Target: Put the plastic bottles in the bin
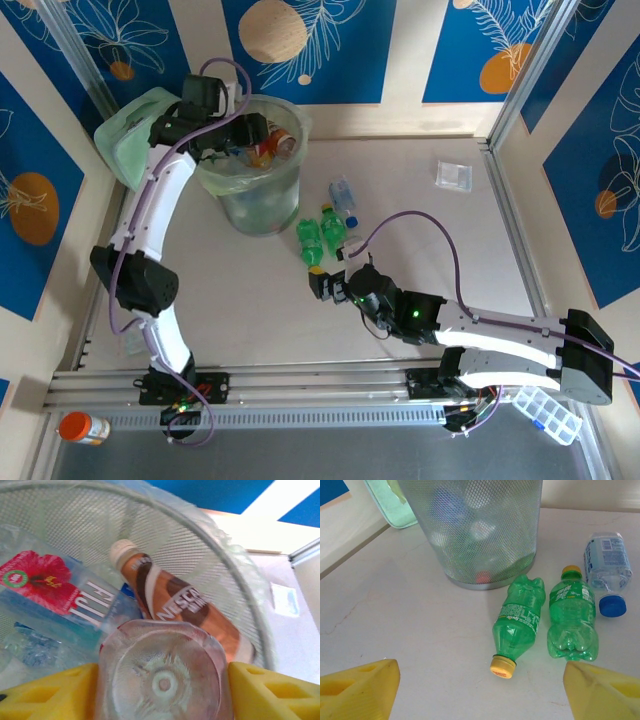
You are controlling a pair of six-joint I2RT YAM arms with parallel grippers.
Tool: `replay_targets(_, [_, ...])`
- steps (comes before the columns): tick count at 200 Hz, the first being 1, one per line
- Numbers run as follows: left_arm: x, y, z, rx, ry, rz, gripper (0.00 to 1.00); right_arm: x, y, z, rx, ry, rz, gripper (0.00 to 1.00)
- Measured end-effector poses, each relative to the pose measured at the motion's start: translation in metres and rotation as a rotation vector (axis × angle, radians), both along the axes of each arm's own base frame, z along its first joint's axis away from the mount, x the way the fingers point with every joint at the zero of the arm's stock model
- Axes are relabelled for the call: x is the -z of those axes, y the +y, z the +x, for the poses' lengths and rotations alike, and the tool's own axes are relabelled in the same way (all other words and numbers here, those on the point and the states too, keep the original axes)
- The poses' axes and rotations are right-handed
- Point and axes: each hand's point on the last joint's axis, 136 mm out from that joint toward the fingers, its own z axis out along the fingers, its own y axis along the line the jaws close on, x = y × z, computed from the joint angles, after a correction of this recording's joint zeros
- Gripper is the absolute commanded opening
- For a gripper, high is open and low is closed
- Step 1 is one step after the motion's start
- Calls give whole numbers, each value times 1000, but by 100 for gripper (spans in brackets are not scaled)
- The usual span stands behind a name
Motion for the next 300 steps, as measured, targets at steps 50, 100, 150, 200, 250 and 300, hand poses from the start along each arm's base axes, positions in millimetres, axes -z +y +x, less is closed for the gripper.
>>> replay_targets(50, [-28, -1, -17, 44, -92, -7, 66, 0, 0, 0, -1, -2, -3, 86])
replay_targets(100, [-16, 9, -3, -12, -80, 60, 35, 0, 0, 0, -2, -1, -3, 86])
replay_targets(150, [-4, 16, 37, -80, -77, 141, 29, 0, 0, 0, -3, -3, -6, 86])
replay_targets(200, [17, 20, 64, -120, -46, 217, 25, -1, 3, 2, -3, -4, -10, 86])
replay_targets(250, [16, 11, 58, -78, -58, 199, 19, -4, 5, 3, -3, -6, -8, 86])
replay_targets(300, [4, 18, 29, -63, -53, 208, 52, -5, 1, 5, 15, -15, -13, 86])
